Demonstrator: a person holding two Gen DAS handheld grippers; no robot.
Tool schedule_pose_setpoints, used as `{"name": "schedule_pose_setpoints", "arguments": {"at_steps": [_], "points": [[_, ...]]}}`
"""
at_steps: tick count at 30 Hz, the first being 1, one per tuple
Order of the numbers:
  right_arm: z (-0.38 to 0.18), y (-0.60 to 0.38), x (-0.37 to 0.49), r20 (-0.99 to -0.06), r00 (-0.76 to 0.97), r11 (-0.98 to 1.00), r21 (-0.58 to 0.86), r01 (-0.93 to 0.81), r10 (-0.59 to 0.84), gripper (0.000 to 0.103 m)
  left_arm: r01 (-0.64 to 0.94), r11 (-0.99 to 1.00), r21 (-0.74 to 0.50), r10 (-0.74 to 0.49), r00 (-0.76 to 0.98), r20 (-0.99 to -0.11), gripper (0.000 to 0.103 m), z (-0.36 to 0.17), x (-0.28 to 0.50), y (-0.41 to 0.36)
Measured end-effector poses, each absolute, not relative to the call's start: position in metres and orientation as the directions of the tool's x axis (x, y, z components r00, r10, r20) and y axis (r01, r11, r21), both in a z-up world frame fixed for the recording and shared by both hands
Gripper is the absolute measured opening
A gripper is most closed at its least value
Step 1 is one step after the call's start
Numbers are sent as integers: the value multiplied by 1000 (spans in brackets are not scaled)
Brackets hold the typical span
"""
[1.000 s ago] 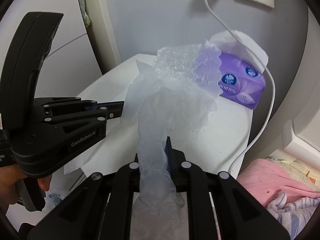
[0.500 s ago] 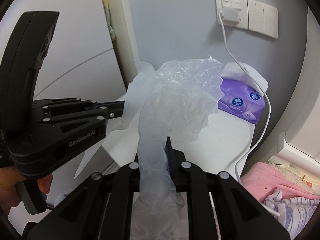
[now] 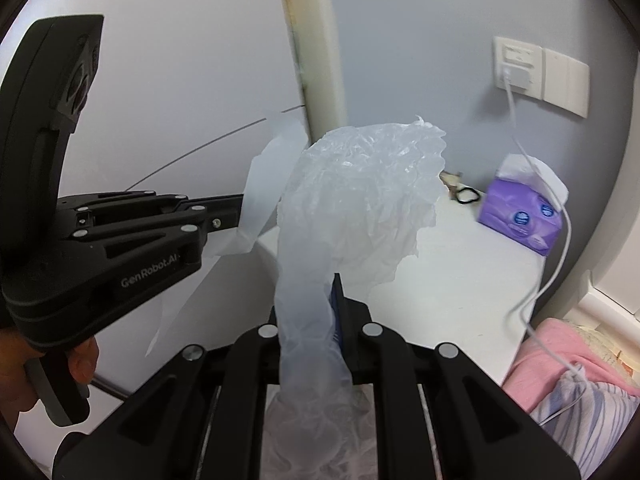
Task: Collect trash
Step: 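Lift the bubble wrap with both tools and carry it toward the bin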
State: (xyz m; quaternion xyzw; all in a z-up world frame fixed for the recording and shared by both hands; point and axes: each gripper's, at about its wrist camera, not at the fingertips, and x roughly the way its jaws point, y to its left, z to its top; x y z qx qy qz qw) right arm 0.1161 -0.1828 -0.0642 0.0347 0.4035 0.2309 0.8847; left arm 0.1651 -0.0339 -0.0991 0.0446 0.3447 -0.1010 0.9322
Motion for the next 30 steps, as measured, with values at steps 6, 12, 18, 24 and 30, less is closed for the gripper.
{"name": "schedule_pose_setpoints", "arguments": {"at_steps": [6, 12, 18, 24, 30], "points": [[-55, -149, 84, -684, 539, 853, 254, -455, 491, 12, 155, 988, 11, -111, 753, -648, 0, -100, 118, -7], [-50, -119, 57, -679, 507, 817, 252, -519, 531, 12, 93, 996, 0, -71, 759, -647, 0, -101, 84, 31], [-48, -93, 36, -672, 483, 784, 244, -571, 561, 12, 35, 999, 1, -26, 763, -645, 0, -103, 59, 60], [-55, -74, 19, -679, 442, 753, 254, -607, 586, 12, -3, 1000, 0, 2, 752, -659, 0, -112, 37, 82], [-66, -57, 11, -689, 395, 719, 265, -643, 608, 12, -56, 998, -14, 31, 732, -680, 0, -127, 16, 106]]}}
